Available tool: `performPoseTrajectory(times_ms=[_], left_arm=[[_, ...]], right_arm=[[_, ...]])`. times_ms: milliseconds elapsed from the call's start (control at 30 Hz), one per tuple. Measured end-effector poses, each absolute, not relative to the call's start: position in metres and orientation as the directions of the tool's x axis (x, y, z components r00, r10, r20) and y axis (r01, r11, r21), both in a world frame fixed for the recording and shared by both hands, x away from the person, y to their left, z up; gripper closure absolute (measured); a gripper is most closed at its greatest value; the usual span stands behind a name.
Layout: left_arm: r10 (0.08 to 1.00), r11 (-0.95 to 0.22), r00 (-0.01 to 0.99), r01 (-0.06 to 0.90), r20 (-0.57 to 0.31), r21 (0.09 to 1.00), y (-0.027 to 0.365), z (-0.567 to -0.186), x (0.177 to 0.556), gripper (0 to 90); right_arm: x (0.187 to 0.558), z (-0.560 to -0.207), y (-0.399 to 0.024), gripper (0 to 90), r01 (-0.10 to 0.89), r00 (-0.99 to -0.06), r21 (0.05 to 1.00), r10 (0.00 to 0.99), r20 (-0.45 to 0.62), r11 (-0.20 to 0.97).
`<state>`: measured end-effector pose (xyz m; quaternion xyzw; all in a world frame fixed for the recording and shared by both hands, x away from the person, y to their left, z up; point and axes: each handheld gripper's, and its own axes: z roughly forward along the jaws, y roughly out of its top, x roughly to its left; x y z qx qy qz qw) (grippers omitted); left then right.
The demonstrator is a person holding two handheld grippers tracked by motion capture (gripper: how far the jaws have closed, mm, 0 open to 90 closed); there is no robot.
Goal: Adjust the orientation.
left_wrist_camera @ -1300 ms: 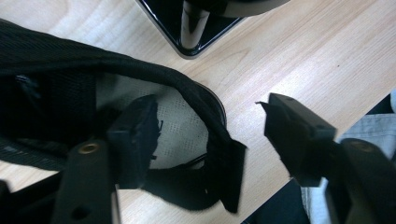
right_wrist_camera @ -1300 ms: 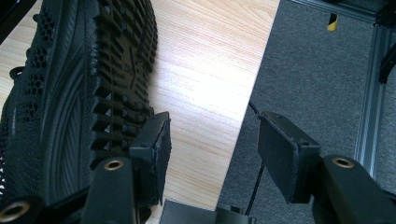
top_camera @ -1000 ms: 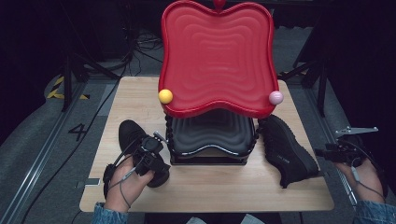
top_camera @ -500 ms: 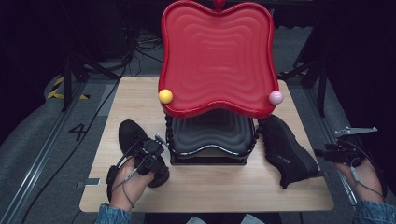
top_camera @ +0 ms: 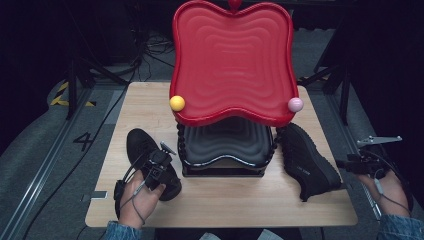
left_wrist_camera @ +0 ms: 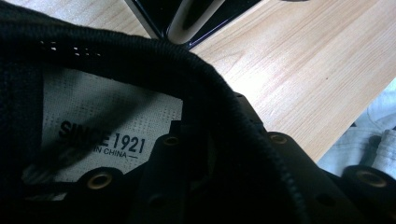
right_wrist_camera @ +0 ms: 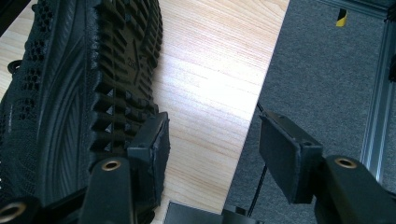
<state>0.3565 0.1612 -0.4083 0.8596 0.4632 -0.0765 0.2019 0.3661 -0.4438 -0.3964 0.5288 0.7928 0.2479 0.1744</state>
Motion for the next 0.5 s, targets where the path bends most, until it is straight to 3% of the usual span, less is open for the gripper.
performPoseTrajectory(times_ms=[167,300,500], left_arm=[[0.758,-0.510,0.578,0.814,-0.302,0.277,0.161,-0.405,0.356,83.7],[0.757,-0.550,0.609,0.790,-0.237,0.271,0.158,-0.396,0.354,85.9],[0.724,-0.567,0.638,0.767,-0.261,0.301,0.169,-0.373,0.352,86.8]], right_arm=[[0.366,-0.396,-0.444,43.5,0.752,-0.380,0.579,0.925,-0.012,0.317],[0.366,-0.396,-0.443,43.5,0.752,-0.379,0.579,0.925,-0.011,0.315],[0.365,-0.394,-0.443,43.5,0.746,-0.384,0.585,0.923,-0.014,0.319]])
